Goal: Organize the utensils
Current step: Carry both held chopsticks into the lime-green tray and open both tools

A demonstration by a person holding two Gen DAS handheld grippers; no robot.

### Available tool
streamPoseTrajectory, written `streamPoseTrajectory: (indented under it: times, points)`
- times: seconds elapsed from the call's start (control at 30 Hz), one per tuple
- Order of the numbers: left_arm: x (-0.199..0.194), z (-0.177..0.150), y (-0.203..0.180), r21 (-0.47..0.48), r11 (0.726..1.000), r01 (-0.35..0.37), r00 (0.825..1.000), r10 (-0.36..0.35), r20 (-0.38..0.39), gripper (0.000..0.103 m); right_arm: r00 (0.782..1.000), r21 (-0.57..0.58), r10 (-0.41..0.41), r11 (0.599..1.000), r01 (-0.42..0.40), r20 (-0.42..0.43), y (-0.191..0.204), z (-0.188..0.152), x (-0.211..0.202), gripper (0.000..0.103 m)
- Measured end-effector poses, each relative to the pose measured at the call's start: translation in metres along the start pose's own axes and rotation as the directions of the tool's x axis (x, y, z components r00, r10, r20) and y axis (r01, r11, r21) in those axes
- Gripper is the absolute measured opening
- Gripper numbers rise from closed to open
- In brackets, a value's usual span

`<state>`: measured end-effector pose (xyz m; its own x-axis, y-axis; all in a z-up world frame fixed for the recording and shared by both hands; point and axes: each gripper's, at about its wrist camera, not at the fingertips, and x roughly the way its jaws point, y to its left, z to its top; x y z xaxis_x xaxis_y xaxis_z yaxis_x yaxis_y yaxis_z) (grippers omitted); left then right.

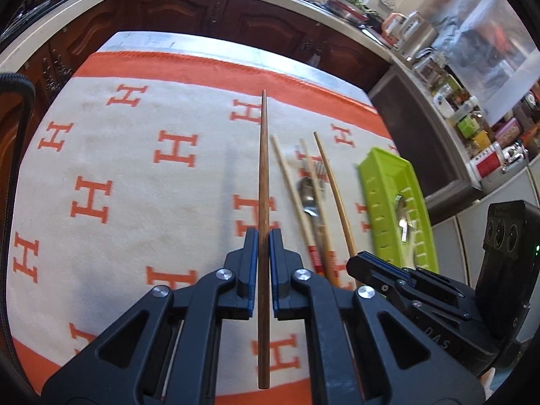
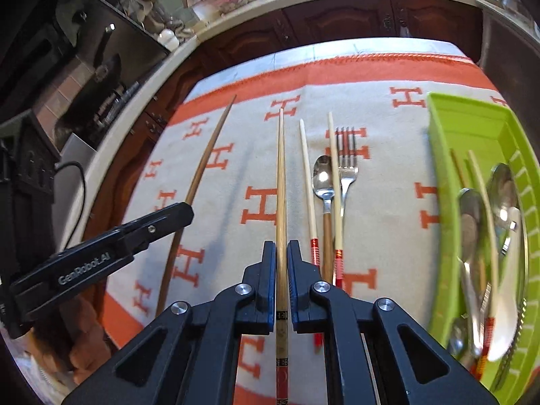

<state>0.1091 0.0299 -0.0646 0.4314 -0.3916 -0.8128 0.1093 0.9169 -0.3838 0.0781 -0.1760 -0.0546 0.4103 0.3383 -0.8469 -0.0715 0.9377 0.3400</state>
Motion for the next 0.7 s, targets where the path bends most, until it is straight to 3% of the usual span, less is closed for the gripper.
streamPoseTrajectory:
  times: [0.2,0.4,0.53,0.7]
  points:
    - [-0.001,-0.005,-0.063,0.083,0.993,0.080,0.996,-0.077,-0.040,0.004,0.996,0.091,-0.030,0.996,0.023,0.080,-0.042,-0.006,-0.065,0.006]
    - [0.016,-0.010,-0.142,0.192,0.971,0.143,0.988,-0.129,-0.088,0.004,0.982,0.176,-0.143,0.977,0.121,0.120,-0.099,-0.011,-0.103,0.006]
    - [0.034,-0.015,-0.180,0.230,0.960,0.162,0.984,-0.139,-0.115,0.004,0.972,0.224,-0.212,0.957,0.186,0.099,-0.133,-0.014,-0.106,0.006]
    - [0.062,-0.019,-0.201,0.229,0.957,0.180,0.977,-0.147,-0.157,0.004,0.963,0.224,-0.261,0.944,0.242,0.060,-0.158,-0.018,-0.094,0.006]
